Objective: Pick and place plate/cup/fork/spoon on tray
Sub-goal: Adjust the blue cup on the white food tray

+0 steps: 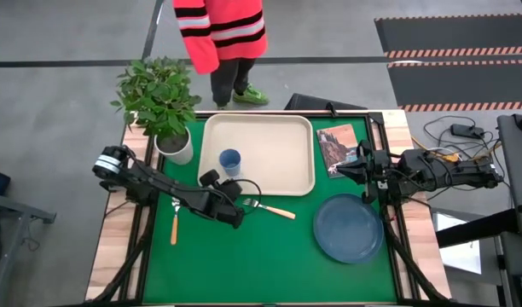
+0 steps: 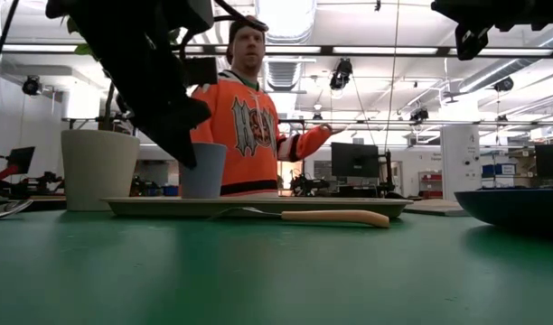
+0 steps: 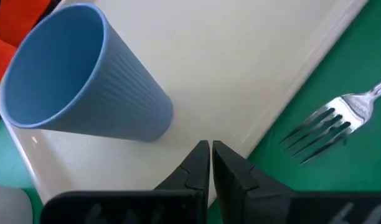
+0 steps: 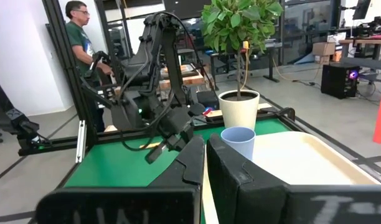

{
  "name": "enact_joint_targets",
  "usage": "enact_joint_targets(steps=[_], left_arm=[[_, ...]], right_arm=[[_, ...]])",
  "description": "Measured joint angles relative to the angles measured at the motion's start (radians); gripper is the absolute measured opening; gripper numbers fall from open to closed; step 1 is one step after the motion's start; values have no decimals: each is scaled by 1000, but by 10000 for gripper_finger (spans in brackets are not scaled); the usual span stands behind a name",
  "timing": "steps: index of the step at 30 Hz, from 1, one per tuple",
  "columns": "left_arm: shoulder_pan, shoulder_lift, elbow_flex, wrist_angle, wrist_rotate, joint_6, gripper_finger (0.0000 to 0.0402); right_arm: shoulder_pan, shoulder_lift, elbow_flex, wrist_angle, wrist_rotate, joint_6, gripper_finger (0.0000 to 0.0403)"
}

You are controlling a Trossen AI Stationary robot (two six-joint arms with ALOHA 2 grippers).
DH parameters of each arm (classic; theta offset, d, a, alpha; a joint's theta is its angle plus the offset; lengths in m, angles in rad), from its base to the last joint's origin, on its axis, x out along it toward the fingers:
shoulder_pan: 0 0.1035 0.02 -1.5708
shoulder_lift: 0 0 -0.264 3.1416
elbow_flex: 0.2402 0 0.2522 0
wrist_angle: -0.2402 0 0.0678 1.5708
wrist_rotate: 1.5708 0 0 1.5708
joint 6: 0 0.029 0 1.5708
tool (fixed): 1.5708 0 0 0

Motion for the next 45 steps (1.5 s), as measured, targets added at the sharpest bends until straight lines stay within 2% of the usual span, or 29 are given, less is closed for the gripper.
enact_joint_targets(steps=[8,18,20,23,29,34,41,45], left_arm=[[-9,-45,0,-14,6,9,0],[-53,-250,0,-72,10,45,0],[-74,-286,0,-69,-9,81,0],[-121,-324,0,-60,-92,133,0],[-216,-372,-17,-61,-314,230,0],[-230,-451,-55,-62,-421,284,0],[-229,-587,-112,-59,-602,317,0],[-229,-644,-150,-61,-664,317,0]], right_arm=[[0,0,0,-6,0,0,9],[0,7,0,-25,0,7,9],[0,23,0,-29,-1,22,9],[0,72,0,-40,0,45,9],[0,269,1,140,0,47,9],[-1,476,61,262,2,-5,9],[-20,766,275,276,10,-67,9],[-36,921,405,274,10,-89,9]])
